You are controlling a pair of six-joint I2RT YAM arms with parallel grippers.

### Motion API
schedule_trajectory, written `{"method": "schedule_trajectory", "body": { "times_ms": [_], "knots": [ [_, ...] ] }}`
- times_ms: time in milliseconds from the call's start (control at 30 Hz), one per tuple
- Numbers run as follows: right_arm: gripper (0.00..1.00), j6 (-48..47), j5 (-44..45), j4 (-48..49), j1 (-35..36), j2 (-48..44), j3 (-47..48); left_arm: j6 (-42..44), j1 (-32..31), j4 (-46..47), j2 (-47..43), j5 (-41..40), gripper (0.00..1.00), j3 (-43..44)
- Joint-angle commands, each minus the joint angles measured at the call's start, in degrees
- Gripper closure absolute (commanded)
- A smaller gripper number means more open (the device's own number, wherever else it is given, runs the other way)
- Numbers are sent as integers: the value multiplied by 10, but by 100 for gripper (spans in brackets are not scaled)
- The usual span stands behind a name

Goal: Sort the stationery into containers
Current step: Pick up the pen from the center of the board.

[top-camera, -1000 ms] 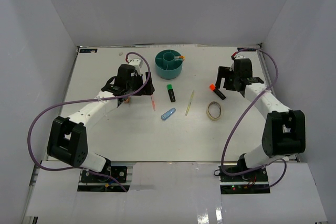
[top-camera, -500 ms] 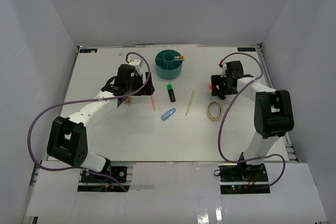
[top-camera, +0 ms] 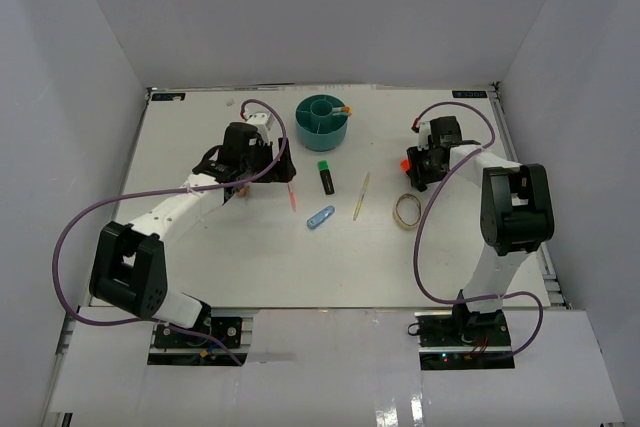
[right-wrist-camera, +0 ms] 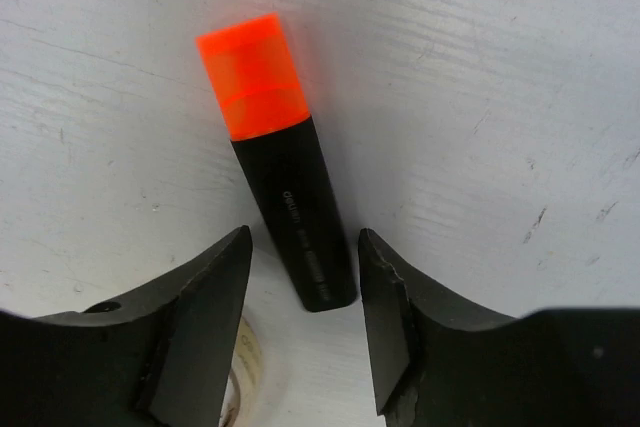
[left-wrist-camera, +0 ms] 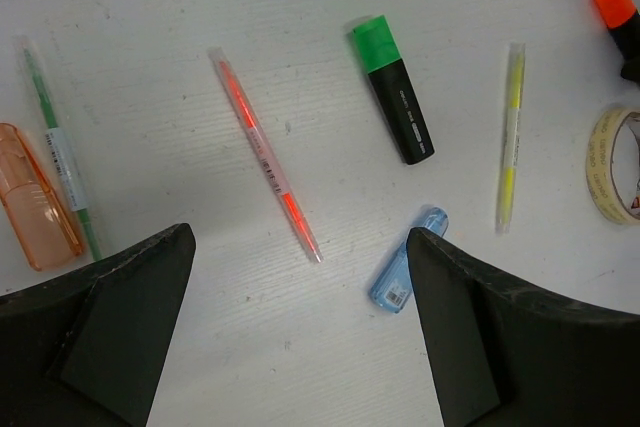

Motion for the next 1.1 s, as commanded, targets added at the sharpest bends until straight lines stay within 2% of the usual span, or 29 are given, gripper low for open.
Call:
{"method": "schedule_trajectory", "body": {
  "times_ms": [0,133,233,300,500,667,867,1067],
  "knots": [
    [50,-7,-4,-20,-1,3,4,1,2,2,-4,28,2,24],
    [65,-12,-5,-19,0,-13,8,-12,2,-5,-12,55,2,42],
    [83,-11,-13,-16,0,-31,14,-33,2,-13,-19,102,2,68],
    [87,-10,-20,-17,3,-46,15,-43,2,-20,-20,135,2,90],
    [90,-11,-53,8,66,-140,-3,-98,2,-37,-23,214,2,130],
    [92,-11,-73,83,162,-240,-34,-142,1,-37,-20,263,2,155],
    [92,-3,-131,153,235,-317,-64,-174,-18,-35,-14,268,2,192],
    [92,-4,-128,167,265,-327,-65,-183,-42,-35,3,241,7,224]
  ]
}}
